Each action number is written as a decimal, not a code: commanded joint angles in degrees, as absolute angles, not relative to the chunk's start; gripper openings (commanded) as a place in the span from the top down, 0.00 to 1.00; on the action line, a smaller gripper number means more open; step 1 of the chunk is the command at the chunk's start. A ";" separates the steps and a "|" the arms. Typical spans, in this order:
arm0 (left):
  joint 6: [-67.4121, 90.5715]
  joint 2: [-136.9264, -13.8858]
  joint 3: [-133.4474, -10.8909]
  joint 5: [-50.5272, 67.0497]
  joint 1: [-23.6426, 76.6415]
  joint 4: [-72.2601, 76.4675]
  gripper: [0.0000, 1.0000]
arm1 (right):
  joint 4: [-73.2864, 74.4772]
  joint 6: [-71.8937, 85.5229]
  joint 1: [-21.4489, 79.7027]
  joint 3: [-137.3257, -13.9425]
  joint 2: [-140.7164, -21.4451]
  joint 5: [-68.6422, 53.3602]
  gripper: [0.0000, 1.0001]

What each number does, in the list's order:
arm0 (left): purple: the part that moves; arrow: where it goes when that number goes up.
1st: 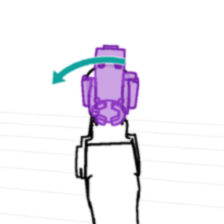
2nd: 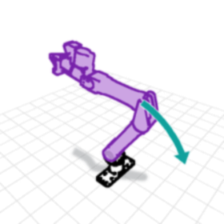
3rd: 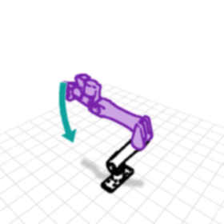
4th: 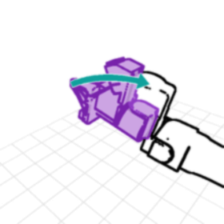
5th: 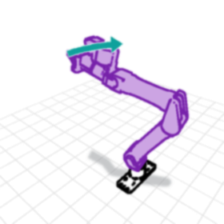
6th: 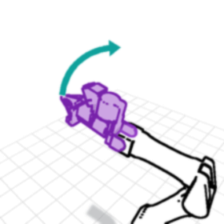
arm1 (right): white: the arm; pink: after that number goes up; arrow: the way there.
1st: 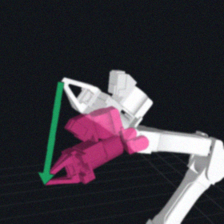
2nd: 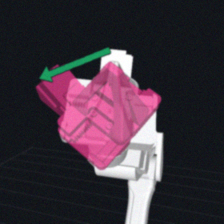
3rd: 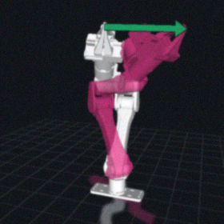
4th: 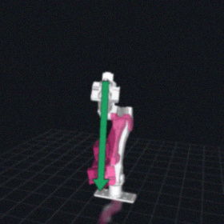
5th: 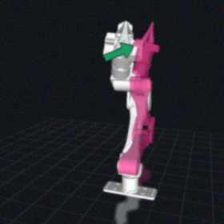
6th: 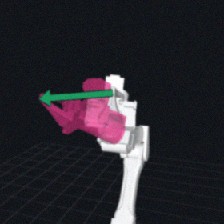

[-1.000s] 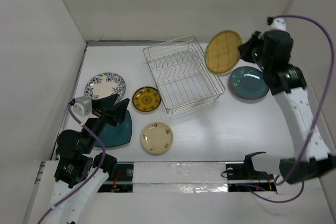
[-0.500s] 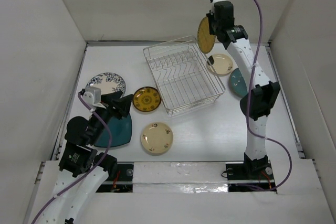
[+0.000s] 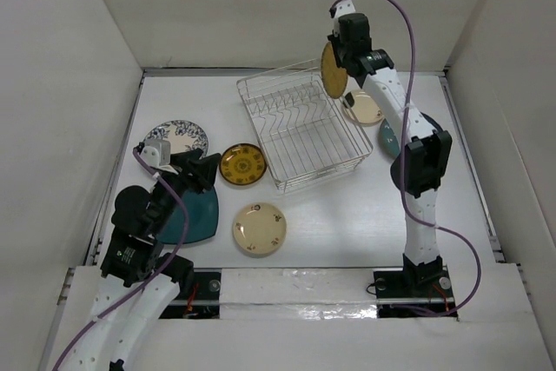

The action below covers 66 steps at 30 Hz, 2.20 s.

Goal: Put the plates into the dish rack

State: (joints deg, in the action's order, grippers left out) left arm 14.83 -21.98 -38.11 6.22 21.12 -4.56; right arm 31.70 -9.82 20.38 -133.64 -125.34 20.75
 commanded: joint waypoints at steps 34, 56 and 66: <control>14.06 -23.64 -39.11 5.19 20.74 -2.99 0.52 | 3.61 12.20 4.32 -105.39 -112.23 -9.48 1.00; 14.06 -24.17 -39.02 5.71 20.74 -2.72 0.52 | 25.05 10.72 -10.63 -127.80 -142.82 -31.65 0.47; 14.06 -23.82 -39.02 5.63 20.74 -2.64 0.52 | 29.70 9.84 -10.11 -130.78 -147.39 -33.57 0.57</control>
State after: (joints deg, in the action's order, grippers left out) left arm 14.81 -23.73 -38.11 5.52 20.97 -4.58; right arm 28.14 10.87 -10.74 -127.90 -145.80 -31.09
